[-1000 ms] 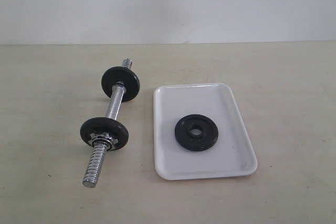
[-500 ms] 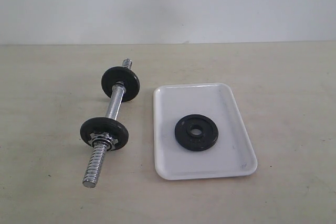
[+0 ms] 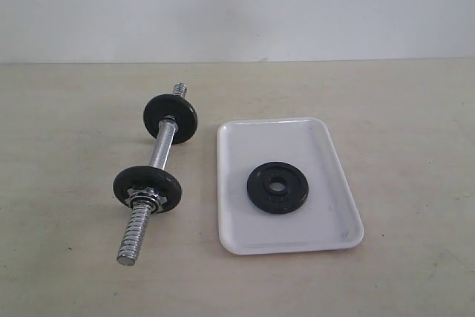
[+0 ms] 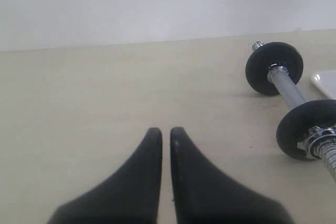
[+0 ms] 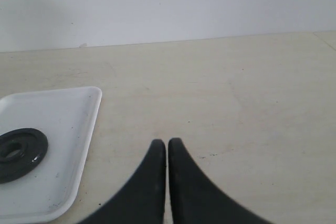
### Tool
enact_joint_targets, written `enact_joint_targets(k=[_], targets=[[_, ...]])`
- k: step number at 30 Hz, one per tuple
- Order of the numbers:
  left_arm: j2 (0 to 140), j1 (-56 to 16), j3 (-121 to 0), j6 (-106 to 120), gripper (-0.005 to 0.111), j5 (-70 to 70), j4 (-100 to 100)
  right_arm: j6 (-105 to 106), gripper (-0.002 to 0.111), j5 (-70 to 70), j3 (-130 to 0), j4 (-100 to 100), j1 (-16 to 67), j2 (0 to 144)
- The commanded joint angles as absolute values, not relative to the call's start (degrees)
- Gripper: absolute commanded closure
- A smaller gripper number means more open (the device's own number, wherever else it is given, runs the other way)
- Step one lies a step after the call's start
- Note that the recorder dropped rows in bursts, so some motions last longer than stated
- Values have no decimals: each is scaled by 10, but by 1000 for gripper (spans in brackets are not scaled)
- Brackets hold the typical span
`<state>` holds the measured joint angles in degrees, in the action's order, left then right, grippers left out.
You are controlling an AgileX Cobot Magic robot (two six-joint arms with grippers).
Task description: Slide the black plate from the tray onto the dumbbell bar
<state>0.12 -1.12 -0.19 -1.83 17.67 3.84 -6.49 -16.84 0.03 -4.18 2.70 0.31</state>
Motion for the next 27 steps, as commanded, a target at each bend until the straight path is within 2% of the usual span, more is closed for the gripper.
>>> enact_joint_targets(k=[1, 20, 23, 27], targets=[[0, -13, 0, -19, 102, 175, 36, -64, 108, -161, 0, -45, 24, 0], [0, -13, 0, -19, 102, 175, 36, -41, 108, -130, 0, -51, 24, 0], [0, -13, 0, -19, 102, 175, 36, -41, 108, -60, 0, -51, 24, 0], [0, -13, 0, -19, 102, 175, 36, -39, 108, 147, 0, -51, 24, 0]])
